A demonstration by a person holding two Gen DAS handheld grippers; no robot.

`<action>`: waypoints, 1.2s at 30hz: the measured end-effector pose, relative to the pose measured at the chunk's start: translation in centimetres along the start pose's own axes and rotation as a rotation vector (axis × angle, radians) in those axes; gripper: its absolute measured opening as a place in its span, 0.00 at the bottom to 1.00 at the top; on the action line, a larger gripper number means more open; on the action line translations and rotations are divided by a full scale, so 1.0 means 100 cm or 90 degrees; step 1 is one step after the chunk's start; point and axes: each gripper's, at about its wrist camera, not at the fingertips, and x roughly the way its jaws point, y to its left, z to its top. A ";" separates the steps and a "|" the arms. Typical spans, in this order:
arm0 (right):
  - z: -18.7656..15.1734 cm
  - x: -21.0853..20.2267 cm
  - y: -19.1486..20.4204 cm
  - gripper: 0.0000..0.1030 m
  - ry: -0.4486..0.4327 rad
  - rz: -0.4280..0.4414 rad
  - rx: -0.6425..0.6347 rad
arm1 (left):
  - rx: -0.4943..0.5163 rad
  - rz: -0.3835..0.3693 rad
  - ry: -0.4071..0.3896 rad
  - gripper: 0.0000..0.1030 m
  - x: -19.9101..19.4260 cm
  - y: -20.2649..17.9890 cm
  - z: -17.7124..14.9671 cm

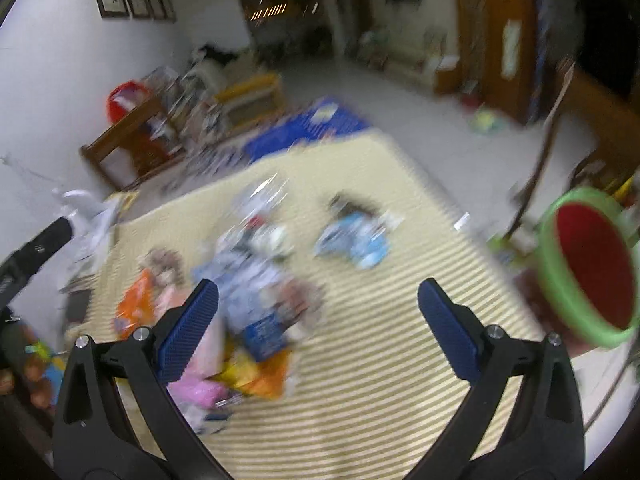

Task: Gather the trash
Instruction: 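Grasp crumpled paper with the right tool while the left tool grasps crumpled paper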

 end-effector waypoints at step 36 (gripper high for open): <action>0.005 0.115 -0.045 0.71 0.177 0.017 0.195 | -0.016 -0.029 0.177 0.17 0.130 0.042 0.012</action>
